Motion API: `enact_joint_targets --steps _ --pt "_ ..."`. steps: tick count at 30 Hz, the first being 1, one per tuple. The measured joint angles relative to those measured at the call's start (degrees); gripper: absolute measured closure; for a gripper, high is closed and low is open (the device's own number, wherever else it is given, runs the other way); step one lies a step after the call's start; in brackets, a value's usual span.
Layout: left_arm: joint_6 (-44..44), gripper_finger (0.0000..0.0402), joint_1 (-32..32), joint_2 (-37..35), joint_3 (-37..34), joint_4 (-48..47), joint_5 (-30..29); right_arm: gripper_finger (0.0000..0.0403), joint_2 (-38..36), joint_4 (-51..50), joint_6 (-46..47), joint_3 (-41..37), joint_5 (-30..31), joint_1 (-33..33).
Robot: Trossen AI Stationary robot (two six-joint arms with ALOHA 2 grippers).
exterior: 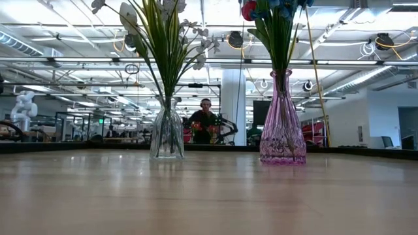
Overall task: Sort flowers into vase by color
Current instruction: Put the white flower into the transparent vase
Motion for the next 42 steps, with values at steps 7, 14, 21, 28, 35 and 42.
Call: enact_joint_targets --steps 7,14,21,28,35,42 --pt "-2.1 0.0259 0.1 0.1 0.0 -1.0 1.4 0.0402 0.5 -3.5 -2.2 0.0 3.7 0.1" --pt "-3.0 0.0259 1.0 -0.2 0.0 -5.1 2.2 0.0402 0.6 -5.2 -2.6 0.0 4.3 0.7" --pt "-3.0 0.0259 2.7 -1.7 0.0 -4.5 2.4 0.0402 0.5 -7.2 -2.7 0.0 5.1 0.6" --pt "-3.1 0.0259 3.0 -2.1 0.0 -5.0 4.0 0.0403 0.5 -7.5 -2.7 0.0 7.1 0.6" --pt "-3.0 0.0259 3.0 -2.6 0.0 -5.5 5.2 0.0403 0.4 -7.6 -2.7 0.0 7.4 0.6" --pt "-3.0 0.0259 3.1 -5.3 0.0 -7.7 5.4 0.0403 0.1 -7.4 -2.8 0.0 7.4 0.6"
